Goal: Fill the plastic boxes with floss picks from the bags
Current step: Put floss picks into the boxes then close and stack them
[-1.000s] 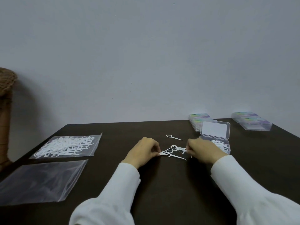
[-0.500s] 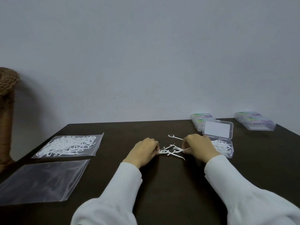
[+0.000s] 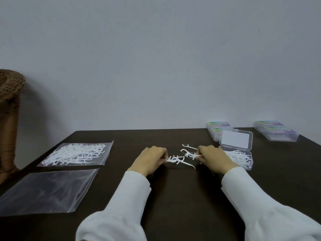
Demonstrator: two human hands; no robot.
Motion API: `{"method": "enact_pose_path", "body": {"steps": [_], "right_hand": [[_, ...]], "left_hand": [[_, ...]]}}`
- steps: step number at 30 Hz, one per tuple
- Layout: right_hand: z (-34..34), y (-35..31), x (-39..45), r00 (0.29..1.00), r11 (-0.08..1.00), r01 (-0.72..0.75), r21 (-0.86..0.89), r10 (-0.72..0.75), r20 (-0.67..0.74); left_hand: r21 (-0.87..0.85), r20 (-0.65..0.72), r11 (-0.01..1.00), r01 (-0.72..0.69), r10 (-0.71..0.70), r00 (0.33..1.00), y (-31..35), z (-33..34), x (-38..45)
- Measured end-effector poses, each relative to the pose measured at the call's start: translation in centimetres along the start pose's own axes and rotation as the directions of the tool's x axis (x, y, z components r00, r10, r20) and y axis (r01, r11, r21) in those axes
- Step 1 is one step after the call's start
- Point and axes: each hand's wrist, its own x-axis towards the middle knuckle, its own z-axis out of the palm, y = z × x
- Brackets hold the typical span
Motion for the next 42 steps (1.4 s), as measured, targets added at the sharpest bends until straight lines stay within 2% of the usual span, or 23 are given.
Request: {"method": "enact_pose_path", "body": {"steps": [1, 3, 5, 8, 13, 17, 21, 25, 27, 29, 31, 34, 36, 37, 38, 41, 42], "right_hand": [[0.0, 0.2, 0.1, 1.000, 0.991, 0.001, 0.130, 0.003, -0.026], [-0.3, 0.1, 0.1, 0.998, 0.902, 0.013, 0.433, 0.016, -0.063], [-0.7, -0.2, -0.1, 0.999, 0.805, 0.034, 0.592, -0.005, -0.050], [-0.7, -0.7, -0.4, 0.999, 0.780, 0.024, 0.625, -0.037, 0.007], [-0.4, -1.0, -0.4, 1.000, 0.767, -0.022, 0.641, 0.015, 0.017], [-0.3, -1.2, -0.7, 0.997, 0.688, -0.047, 0.724, 0.071, -0.003], [0.4, -1.3, -0.7, 0.983, 0.518, -0.106, 0.849, 0.184, 0.010], [0.7, -1.5, -0.6, 0.966, 0.201, -0.174, 0.964, 0.225, 0.128], [0.5, -1.5, -0.6, 0.962, 0.087, -0.193, 0.977, 0.212, 0.171], [0.3, -1.4, -0.7, 0.964, -0.001, -0.182, 0.983, 0.198, 0.178], [0.1, -1.2, -0.7, 0.966, -0.044, -0.164, 0.985, 0.196, 0.170], [-0.7, -0.4, -1.0, 0.966, -0.053, -0.132, 0.990, 0.219, 0.141], [-1.4, 0.8, -1.3, 0.961, -0.044, -0.111, 0.993, 0.251, 0.119], [-1.7, 1.7, -1.5, 0.957, -0.004, -0.100, 0.995, 0.273, 0.098], [-1.9, 2.8, -1.7, 0.951, 0.094, -0.093, 0.991, 0.303, 0.060], [-2.6, 6.5, -2.5, 0.917, 0.535, -0.096, 0.839, 0.376, -0.134], [-2.9, 7.6, -2.8, 0.911, 0.621, -0.103, 0.777, 0.373, -0.178]], "left_hand": [[-0.028, 0.008, 1.000, 0.003, -0.003, 1.000, 0.0, 0.0, 0.0], [-0.067, 0.013, 0.998, 0.003, -0.002, 1.000, 0.0, 0.0, 0.0], [-0.082, -0.003, 0.997, -0.007, 0.007, 1.000, 0.2, 0.0, 0.0], [-0.084, -0.013, 0.996, -0.013, 0.012, 1.000, 0.4, 0.2, 0.0], [-0.089, -0.064, 0.996, -0.002, -0.004, 0.998, 0.7, 0.2, -0.2], [-0.123, -0.132, 0.992, -0.006, -0.010, 0.991, 1.1, 0.5, -0.4], [-0.153, -0.203, 0.988, -0.004, -0.027, 0.979, 1.7, 0.8, -0.4], [-0.129, -0.280, 0.992, 0.005, -0.041, 0.959, 2.3, 1.1, -0.3], [-0.105, -0.331, 0.994, 0.011, -0.045, 0.943, 2.4, 1.1, -0.3], [-0.081, -0.373, 0.997, 0.005, -0.035, 0.927, 2.6, 1.1, -0.3], [-0.068, -0.420, 0.998, -0.007, -0.022, 0.907, 2.7, 0.9, -0.4], [-0.028, -0.480, 0.999, -0.032, 0.014, 0.877, 2.6, 0.8, -0.6], [-0.071, -0.499, 0.996, -0.056, 0.013, 0.867, 2.5, 0.9, -0.6], [-0.115, -0.506, 0.991, -0.065, -0.002, 0.862, 2.6, 1.0, -0.5], [-0.165, -0.507, 0.984, -0.071, -0.023, 0.862, 2.6, 1.2, -0.4], [-0.335, -0.469, 0.936, -0.113, -0.061, 0.881, 3.2, 1.8, 0.3], [-0.383, -0.447, 0.915, -0.129, -0.061, 0.893, 3.6, 2.0, 0.6]]}}
